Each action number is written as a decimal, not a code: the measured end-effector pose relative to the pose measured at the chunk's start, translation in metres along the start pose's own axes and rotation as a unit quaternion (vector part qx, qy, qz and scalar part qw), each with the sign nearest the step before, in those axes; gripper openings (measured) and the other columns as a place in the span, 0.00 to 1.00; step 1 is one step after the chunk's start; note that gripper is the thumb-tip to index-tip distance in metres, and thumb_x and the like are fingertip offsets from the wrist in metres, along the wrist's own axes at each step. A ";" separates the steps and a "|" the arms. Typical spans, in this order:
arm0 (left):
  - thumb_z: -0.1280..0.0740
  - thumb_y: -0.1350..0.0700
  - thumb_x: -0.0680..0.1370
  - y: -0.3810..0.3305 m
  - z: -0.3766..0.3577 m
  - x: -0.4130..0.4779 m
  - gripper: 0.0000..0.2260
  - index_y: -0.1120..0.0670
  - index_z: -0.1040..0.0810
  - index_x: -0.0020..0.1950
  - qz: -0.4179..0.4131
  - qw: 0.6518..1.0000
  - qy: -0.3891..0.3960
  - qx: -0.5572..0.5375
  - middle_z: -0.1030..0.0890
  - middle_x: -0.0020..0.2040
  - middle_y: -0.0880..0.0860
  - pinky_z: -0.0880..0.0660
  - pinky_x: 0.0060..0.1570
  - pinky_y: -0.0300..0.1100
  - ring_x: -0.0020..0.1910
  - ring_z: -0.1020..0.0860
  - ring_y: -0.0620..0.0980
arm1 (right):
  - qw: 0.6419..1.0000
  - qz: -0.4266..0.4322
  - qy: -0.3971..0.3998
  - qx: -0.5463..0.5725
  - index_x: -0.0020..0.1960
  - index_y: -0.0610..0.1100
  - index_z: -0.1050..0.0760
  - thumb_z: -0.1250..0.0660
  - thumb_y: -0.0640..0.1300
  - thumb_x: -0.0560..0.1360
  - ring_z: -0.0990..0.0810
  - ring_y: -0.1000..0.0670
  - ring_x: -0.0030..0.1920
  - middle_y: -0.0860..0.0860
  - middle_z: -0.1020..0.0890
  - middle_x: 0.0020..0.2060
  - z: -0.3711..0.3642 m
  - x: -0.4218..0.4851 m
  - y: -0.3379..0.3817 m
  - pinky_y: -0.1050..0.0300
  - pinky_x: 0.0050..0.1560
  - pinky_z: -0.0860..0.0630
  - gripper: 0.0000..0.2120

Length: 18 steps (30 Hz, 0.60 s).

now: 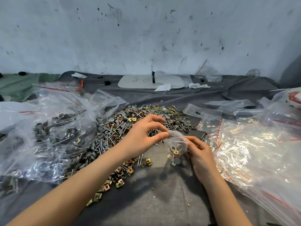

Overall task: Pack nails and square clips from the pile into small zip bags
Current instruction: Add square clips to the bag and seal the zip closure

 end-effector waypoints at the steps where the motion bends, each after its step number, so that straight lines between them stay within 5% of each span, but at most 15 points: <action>1: 0.32 0.51 0.77 0.001 -0.002 0.002 0.08 0.53 0.16 0.49 0.012 1.000 0.013 -0.003 0.24 0.59 0.45 0.31 0.62 0.42 0.58 0.27 0.39 | 1.000 0.001 0.000 -0.002 0.43 0.47 0.16 0.30 0.47 0.68 0.18 0.55 0.39 0.49 0.15 0.38 0.000 0.000 0.000 0.66 0.38 0.24 0.07; 9: 0.29 0.46 0.69 -0.008 0.005 0.005 0.18 0.52 0.18 0.56 -0.016 0.995 0.097 0.022 0.22 0.55 0.43 0.27 0.55 0.32 0.53 0.23 0.40 | 1.000 0.000 0.000 -0.010 0.44 0.46 0.16 0.32 0.42 0.73 0.17 0.53 0.40 0.47 0.15 0.40 0.001 0.002 -0.003 0.64 0.39 0.23 0.06; 12: 0.28 0.53 0.71 -0.017 0.017 0.013 0.10 0.56 0.16 0.49 -0.067 0.995 0.025 0.073 0.19 0.50 0.48 0.24 0.50 0.32 0.46 0.21 0.42 | 1.000 -0.016 -0.009 0.005 0.48 0.47 0.17 0.33 0.50 0.72 0.18 0.48 0.45 0.45 0.15 0.46 0.000 0.002 -0.003 0.56 0.45 0.22 0.10; 15: 0.29 0.50 0.71 -0.026 0.032 0.020 0.09 0.56 0.17 0.40 -0.088 0.991 -0.075 0.059 0.21 0.42 0.47 0.27 0.37 0.33 0.36 0.24 0.45 | 0.999 -0.034 -0.018 0.036 0.51 0.46 0.18 0.36 0.57 0.71 0.19 0.46 0.48 0.43 0.16 0.48 -0.001 0.001 0.000 0.51 0.50 0.24 0.18; 18: 0.28 0.51 0.72 -0.034 0.030 0.021 0.10 0.57 0.20 0.37 -0.116 0.985 -0.065 0.110 0.23 0.43 0.48 0.33 0.36 0.28 0.33 0.29 0.39 | 1.000 -0.029 -0.003 0.013 0.50 0.47 0.17 0.38 0.60 0.72 0.18 0.46 0.49 0.46 0.16 0.48 -0.002 0.000 0.001 0.54 0.50 0.23 0.20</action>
Point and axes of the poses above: each hand's wrist, its own x-axis towards the middle knuckle, its own z-axis out of the back of the hand, y = z × x, the point moved 4 cm from there along x, towards the middle knuckle
